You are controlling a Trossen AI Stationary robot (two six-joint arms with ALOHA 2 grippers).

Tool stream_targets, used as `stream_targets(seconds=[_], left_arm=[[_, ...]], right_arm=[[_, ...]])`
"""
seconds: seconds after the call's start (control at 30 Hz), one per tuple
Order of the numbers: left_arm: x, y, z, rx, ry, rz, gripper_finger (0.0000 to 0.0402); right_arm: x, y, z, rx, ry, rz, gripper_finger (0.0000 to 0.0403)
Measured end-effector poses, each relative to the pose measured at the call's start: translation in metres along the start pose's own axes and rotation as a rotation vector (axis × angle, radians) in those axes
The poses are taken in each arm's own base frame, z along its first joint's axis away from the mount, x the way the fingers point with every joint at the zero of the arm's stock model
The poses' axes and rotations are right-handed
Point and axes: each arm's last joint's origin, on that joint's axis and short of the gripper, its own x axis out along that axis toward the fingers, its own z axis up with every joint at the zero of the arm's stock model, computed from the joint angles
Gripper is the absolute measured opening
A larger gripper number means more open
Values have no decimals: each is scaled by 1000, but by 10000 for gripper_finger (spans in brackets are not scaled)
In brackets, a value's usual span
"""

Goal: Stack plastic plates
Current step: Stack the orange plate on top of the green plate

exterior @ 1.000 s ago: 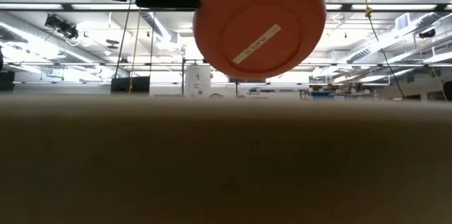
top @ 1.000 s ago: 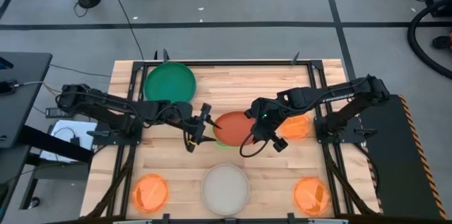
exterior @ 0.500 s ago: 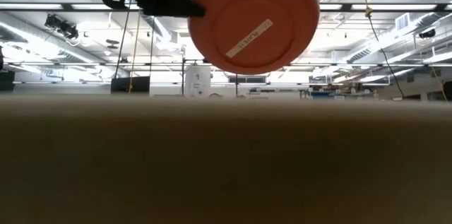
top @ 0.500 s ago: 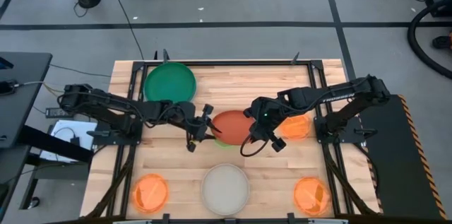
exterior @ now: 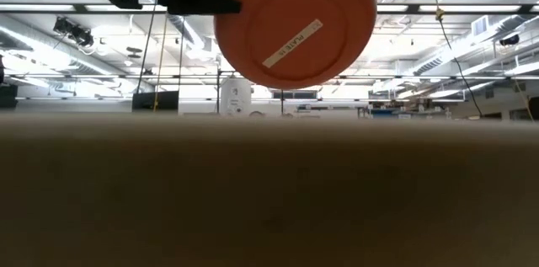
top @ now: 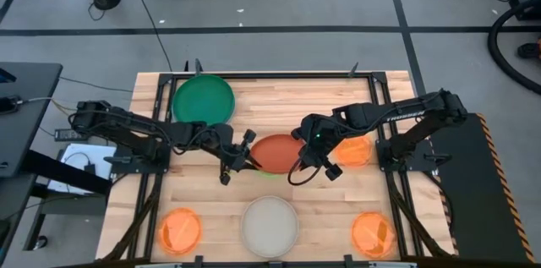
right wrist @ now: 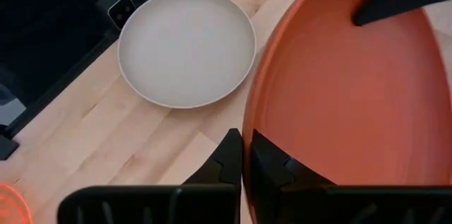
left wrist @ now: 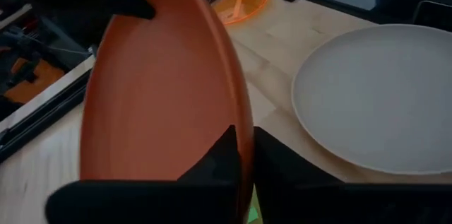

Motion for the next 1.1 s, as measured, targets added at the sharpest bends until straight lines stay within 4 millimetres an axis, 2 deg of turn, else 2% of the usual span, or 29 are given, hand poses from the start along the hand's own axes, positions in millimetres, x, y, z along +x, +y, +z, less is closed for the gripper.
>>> stream_targets(seconds=[0.17, 0.37, 0.5, 0.6, 0.67, 0.77, 0.9, 1.0, 1.1], left_arm=[[0, -1, -1, 4, 8, -14, 20], [-1, 1, -3, 26, 65, 57, 20], [-6, 3, 1, 36, 119, 53, 21], [-10, 6, 4, -11, 243, 20, 20], [-15, 12, 12, -25, 315, 68, 20], [-25, 17, 18, -58, 471, 138, 20], [-43, 24, 28, -135, 640, 265, 20], [-57, 24, 20, -256, 828, 393, 20], [-65, 27, 8, -426, 909, 529, 20]], right_arm=[[0, -1, 2, 45, -17, -14, 38], [-11, -2, 10, 133, -9, -48, 103], [-25, 0, 15, 186, 60, -92, 149], [-39, 4, 19, 209, 114, -107, 177], [-49, 5, 24, 213, 116, -118, 190], [-58, 5, 28, 262, 112, -173, 198], [-60, 7, 28, 308, 126, -310, 194], [-50, 9, 23, 342, 157, -388, 188], [-35, 12, 17, 369, 170, -441, 183]])
